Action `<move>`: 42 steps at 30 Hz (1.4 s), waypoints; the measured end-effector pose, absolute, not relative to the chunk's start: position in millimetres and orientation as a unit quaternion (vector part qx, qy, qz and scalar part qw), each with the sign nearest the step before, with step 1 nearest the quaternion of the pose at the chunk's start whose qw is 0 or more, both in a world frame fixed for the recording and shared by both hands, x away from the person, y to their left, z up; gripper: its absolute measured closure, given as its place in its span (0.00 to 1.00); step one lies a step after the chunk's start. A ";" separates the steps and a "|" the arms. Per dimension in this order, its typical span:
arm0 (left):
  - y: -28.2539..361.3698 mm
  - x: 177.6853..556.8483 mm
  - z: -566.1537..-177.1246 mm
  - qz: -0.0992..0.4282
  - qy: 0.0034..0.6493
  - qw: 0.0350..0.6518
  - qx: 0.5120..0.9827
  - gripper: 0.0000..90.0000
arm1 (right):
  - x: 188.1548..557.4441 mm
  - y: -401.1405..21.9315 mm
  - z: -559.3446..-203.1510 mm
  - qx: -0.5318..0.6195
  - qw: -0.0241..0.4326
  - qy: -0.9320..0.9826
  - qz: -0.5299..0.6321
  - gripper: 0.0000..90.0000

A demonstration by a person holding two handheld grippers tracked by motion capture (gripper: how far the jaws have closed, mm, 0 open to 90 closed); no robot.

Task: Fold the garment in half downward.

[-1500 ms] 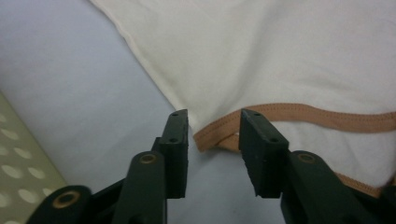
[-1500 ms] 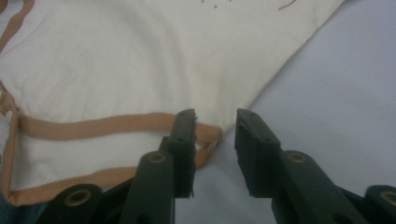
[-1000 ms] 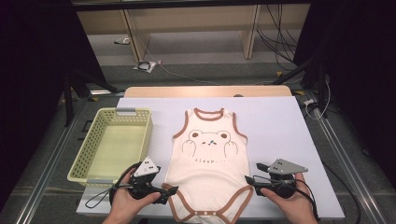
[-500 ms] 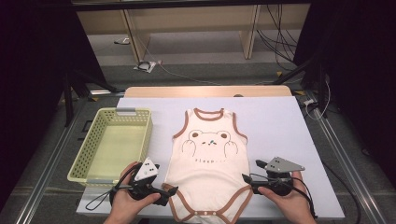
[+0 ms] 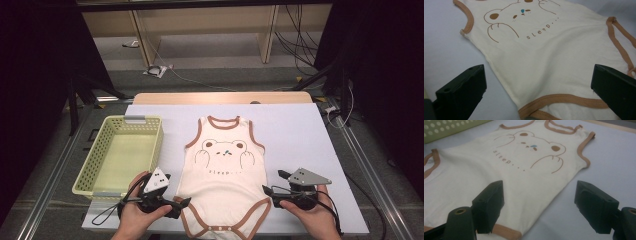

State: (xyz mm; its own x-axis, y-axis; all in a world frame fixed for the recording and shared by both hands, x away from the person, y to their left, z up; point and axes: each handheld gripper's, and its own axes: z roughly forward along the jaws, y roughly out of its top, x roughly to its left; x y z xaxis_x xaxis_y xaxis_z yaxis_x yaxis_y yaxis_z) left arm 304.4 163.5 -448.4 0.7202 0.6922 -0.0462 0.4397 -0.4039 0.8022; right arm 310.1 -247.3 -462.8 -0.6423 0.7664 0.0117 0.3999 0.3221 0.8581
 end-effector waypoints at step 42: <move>95.6 582.9 -454.9 0.177 0.482 0.311 0.800 0.63 | 555.0 -200.9 -449.3 0.465 0.189 0.793 0.345 0.73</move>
State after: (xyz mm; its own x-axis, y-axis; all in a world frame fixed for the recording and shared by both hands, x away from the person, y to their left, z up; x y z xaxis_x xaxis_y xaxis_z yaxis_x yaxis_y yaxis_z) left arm 582.9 95.6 -454.9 0.4738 0.8805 -0.0173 0.6608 -0.3425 0.6679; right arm 555.0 -200.9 -449.3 -0.4953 0.8685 0.0206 0.6070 0.3290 0.7234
